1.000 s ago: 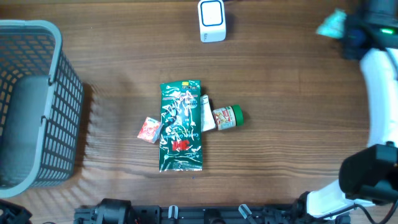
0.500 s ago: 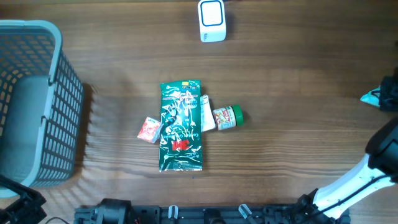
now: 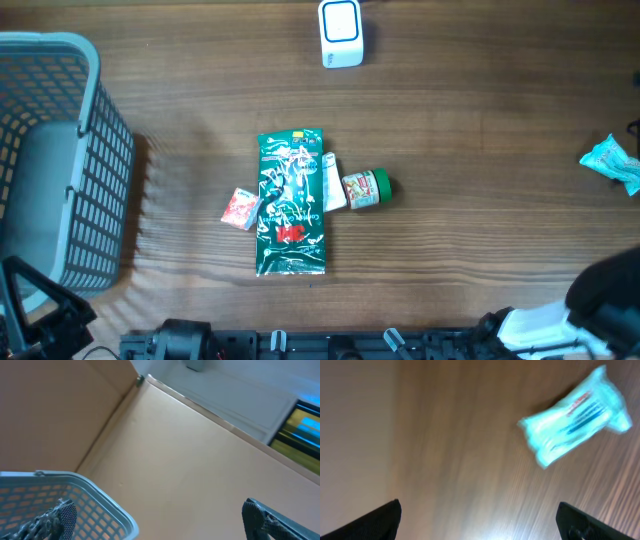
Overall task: Scan the item barcode
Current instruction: 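Carry the wipes pack right and drop it at the table edge, then move the right gripper to the green-lidded jar and grasp it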
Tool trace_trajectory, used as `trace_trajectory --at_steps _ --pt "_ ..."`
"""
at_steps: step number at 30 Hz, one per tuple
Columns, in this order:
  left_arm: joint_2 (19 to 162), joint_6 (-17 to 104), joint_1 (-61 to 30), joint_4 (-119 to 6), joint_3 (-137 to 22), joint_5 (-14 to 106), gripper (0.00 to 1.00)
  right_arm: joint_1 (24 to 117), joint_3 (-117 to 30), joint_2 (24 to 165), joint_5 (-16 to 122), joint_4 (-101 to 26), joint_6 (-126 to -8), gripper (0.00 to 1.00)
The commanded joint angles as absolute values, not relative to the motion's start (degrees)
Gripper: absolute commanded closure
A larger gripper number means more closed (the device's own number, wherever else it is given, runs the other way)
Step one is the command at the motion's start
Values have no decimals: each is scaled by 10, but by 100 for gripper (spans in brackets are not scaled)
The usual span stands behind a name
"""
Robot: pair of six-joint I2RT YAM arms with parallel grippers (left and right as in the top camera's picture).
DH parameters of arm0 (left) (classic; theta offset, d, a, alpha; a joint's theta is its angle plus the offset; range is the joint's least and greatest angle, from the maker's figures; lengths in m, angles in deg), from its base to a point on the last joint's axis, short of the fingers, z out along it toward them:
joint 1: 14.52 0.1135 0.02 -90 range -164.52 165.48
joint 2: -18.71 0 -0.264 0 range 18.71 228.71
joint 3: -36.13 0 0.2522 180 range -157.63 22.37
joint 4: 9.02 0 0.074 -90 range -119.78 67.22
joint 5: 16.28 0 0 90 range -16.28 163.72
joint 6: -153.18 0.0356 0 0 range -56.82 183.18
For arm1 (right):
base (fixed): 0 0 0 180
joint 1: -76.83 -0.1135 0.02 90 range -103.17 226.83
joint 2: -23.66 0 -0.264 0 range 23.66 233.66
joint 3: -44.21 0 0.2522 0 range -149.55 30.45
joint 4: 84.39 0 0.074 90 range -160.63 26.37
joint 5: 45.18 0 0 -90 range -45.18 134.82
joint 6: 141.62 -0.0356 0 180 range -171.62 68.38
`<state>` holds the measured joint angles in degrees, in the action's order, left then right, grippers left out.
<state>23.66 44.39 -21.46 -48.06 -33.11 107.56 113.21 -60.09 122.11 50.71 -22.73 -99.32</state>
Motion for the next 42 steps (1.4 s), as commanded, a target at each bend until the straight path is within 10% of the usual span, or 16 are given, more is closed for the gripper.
trace_trajectory --at_steps 1,9,20,42 --pt "235 447 -212 -499 -330 998 0 1076 -611 1126 595 -141 -980 0" --pt "235 395 -212 -573 -286 891 0 840 -591 1084 607 32 -1043 1" --pt "235 344 -212 -586 -194 892 0 578 -394 1114 623 -127 -1246 0" --pt "235 344 -212 -702 -194 892 0 542 -392 1290 502 -182 -1448 4"
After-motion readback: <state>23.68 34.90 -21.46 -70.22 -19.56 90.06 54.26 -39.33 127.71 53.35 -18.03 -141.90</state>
